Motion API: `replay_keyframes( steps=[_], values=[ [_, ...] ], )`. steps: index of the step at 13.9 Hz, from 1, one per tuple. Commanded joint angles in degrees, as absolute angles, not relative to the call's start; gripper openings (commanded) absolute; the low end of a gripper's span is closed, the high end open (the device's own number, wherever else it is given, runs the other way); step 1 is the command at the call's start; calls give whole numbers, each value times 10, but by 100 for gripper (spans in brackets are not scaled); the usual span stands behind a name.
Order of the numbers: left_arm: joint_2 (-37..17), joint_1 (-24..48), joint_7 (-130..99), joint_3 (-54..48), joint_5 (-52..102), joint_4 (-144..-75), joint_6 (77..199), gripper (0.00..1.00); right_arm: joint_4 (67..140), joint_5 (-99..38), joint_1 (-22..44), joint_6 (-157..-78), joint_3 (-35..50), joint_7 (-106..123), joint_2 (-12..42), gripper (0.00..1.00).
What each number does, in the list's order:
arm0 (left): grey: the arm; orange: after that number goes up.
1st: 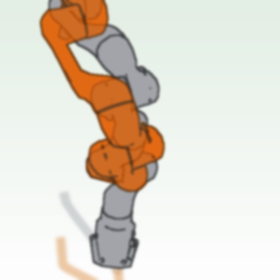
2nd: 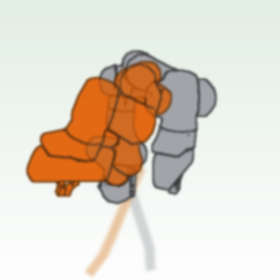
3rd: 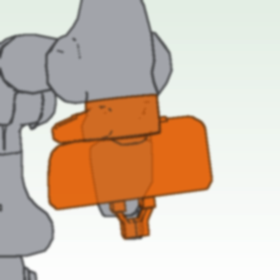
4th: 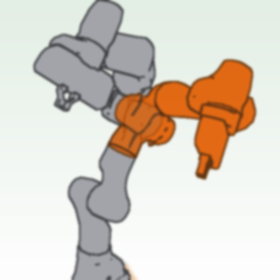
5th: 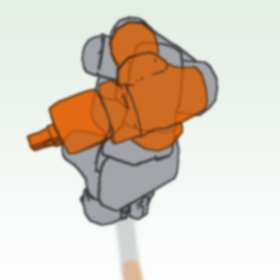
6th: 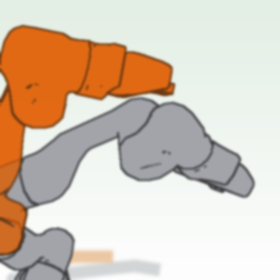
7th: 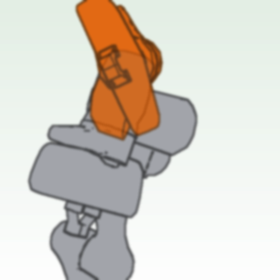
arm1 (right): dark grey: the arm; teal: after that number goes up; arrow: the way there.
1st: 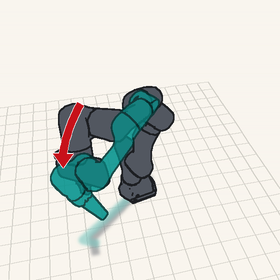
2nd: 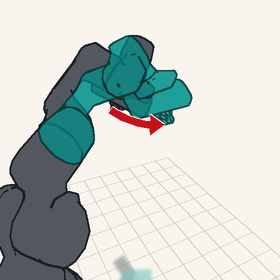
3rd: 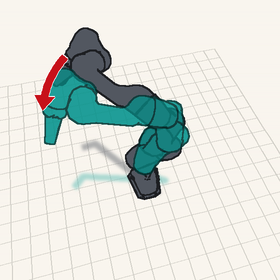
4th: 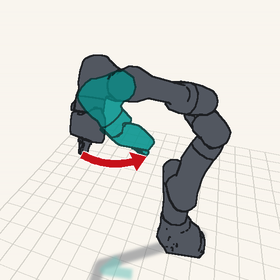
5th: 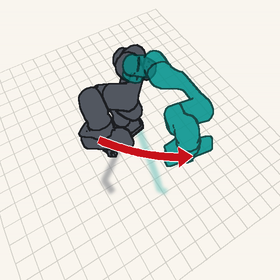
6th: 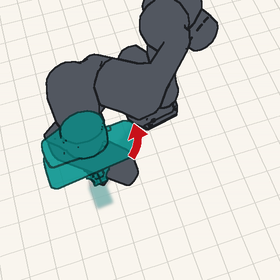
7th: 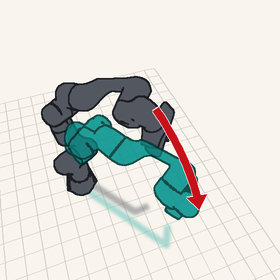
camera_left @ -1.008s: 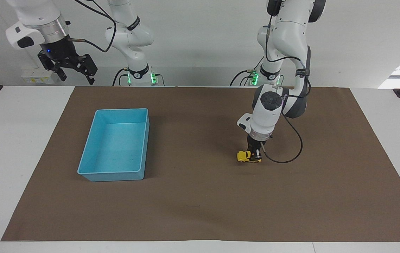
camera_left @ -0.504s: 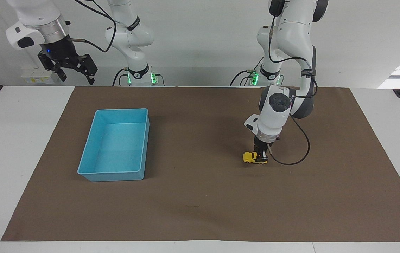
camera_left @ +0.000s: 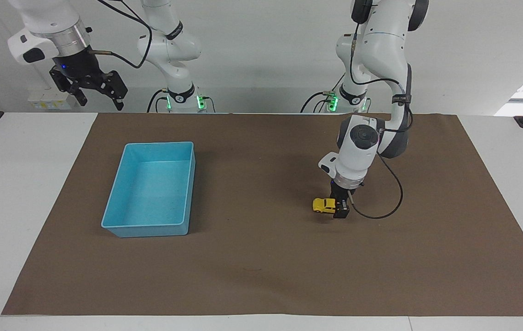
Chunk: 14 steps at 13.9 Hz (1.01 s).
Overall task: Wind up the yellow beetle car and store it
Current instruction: 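Lift the left gripper off the car, letting it roll toward the bin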
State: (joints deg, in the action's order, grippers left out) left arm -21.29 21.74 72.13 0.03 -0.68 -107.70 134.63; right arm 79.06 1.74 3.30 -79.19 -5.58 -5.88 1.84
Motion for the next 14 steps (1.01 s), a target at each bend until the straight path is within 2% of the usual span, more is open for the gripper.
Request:
replay_keyframes(
  steps=[1,6,14],
  values=[
    [-164,222,688,4,-16,-1081,1324,100,789,17,26,-787,-52,-47,15,100],
    [-127,211,550,11,-15,-1076,1293,100,790,17,24,-787,-54,-47,15,100],
    [-93,185,208,45,-15,-971,1105,100,789,16,25,-785,-49,-45,15,100]
  ],
)
